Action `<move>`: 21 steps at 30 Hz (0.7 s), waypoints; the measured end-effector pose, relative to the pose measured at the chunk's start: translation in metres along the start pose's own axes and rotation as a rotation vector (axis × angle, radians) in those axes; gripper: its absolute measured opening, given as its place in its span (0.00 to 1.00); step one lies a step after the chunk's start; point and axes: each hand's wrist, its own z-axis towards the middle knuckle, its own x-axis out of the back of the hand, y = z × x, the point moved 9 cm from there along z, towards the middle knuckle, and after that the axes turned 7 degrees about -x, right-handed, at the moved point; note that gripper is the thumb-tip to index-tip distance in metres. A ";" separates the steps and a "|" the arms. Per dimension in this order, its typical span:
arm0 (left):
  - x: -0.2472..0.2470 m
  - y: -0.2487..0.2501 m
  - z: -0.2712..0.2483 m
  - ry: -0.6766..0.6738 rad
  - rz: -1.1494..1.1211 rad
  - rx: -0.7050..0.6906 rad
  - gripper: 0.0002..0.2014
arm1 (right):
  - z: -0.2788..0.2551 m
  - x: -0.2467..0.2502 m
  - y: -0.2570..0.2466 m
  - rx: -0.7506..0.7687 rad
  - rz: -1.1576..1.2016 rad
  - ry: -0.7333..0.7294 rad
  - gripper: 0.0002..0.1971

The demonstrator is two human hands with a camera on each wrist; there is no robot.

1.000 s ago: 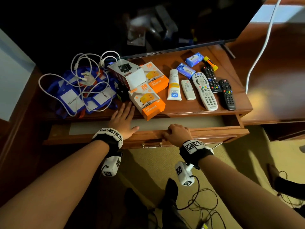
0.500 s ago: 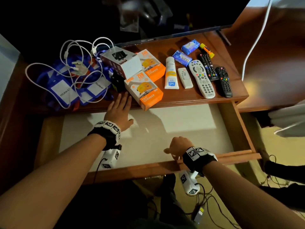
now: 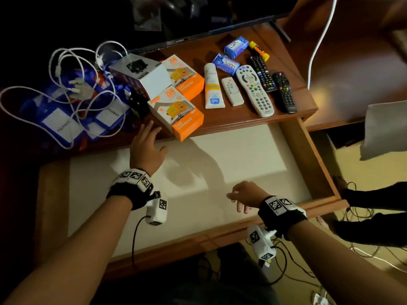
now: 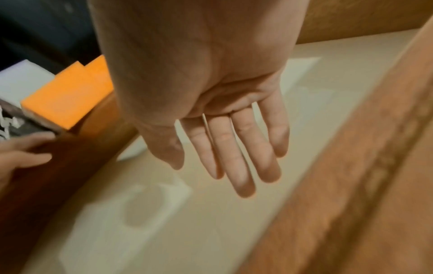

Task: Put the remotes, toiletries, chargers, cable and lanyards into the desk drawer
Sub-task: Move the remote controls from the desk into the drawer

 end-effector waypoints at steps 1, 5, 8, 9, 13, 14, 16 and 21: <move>0.010 0.003 -0.005 0.117 -0.120 0.067 0.22 | -0.002 0.012 0.001 0.023 0.018 0.044 0.14; 0.037 0.043 -0.023 0.386 -0.259 0.133 0.05 | -0.012 0.076 0.005 0.137 0.150 0.219 0.13; 0.030 0.096 -0.018 0.395 -0.356 -0.008 0.06 | -0.022 0.138 0.009 0.224 0.310 0.385 0.12; 0.024 0.113 -0.014 0.387 -0.397 -0.028 0.05 | -0.026 0.159 0.011 0.256 0.354 0.444 0.12; -0.014 0.183 0.016 0.310 -0.476 -0.055 0.05 | -0.031 0.242 0.026 0.370 0.341 0.733 0.10; -0.027 0.198 0.026 0.286 -0.482 -0.041 0.05 | -0.029 0.258 0.030 0.398 0.312 0.790 0.08; -0.055 0.228 0.051 0.221 -0.478 -0.009 0.05 | -0.018 0.283 0.036 0.442 0.277 0.841 0.05; -0.111 0.285 0.102 0.151 -0.385 -0.001 0.06 | 0.026 0.307 0.040 0.370 0.046 0.816 0.27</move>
